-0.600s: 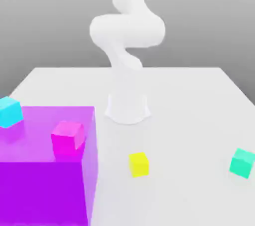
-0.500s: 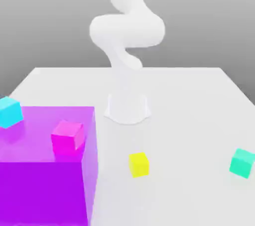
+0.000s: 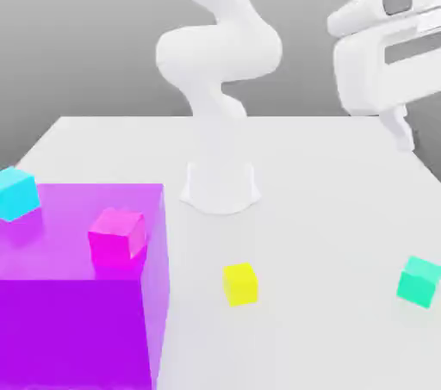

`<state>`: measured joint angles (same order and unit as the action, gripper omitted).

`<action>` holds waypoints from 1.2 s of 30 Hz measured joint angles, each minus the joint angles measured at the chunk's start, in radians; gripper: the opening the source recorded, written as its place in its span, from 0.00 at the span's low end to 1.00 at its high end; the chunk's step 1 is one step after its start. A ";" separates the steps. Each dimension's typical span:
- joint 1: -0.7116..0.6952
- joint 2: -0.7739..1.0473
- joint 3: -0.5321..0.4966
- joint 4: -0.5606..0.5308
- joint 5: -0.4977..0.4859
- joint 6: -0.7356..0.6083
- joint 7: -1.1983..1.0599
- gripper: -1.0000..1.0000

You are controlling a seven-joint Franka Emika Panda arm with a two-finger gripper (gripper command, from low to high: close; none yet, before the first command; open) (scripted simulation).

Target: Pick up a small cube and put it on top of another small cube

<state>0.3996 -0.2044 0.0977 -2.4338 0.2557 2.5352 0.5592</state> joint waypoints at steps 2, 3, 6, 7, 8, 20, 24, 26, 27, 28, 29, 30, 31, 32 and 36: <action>0.023 0.056 0.027 -0.014 -0.005 0.026 -0.002 0.50; 0.035 0.083 0.041 -0.021 -0.011 0.040 0.000 0.50; 0.089 0.166 0.075 -0.043 -0.049 0.082 0.018 0.50; 0.107 0.193 0.081 -0.051 -0.068 0.096 0.029 0.50; 0.125 0.220 0.087 -0.058 -0.090 0.111 0.042 0.50; 0.303 0.580 0.002 -0.076 -0.398 0.347 0.245 0.00; 0.302 0.580 0.002 -0.076 -0.399 0.347 0.246 0.00; 0.306 0.597 -0.003 -0.072 -0.405 0.361 0.250 0.00; 0.304 0.587 -0.001 -0.074 -0.404 0.352 0.249 0.00; 0.299 0.563 0.006 -0.079 -0.397 0.334 0.244 0.00; 0.293 0.533 0.015 -0.084 -0.387 0.309 0.236 0.00; 0.287 0.499 0.024 -0.091 -0.374 0.282 0.226 0.00; 0.281 0.464 0.033 -0.098 -0.359 0.254 0.215 0.00; 0.274 0.429 0.040 -0.106 -0.342 0.227 0.200 0.00; 0.178 0.307 0.004 -0.184 -0.300 0.180 -0.007 0.00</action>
<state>0.5775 0.1029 0.1017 -2.6182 -0.0440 2.7150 0.5519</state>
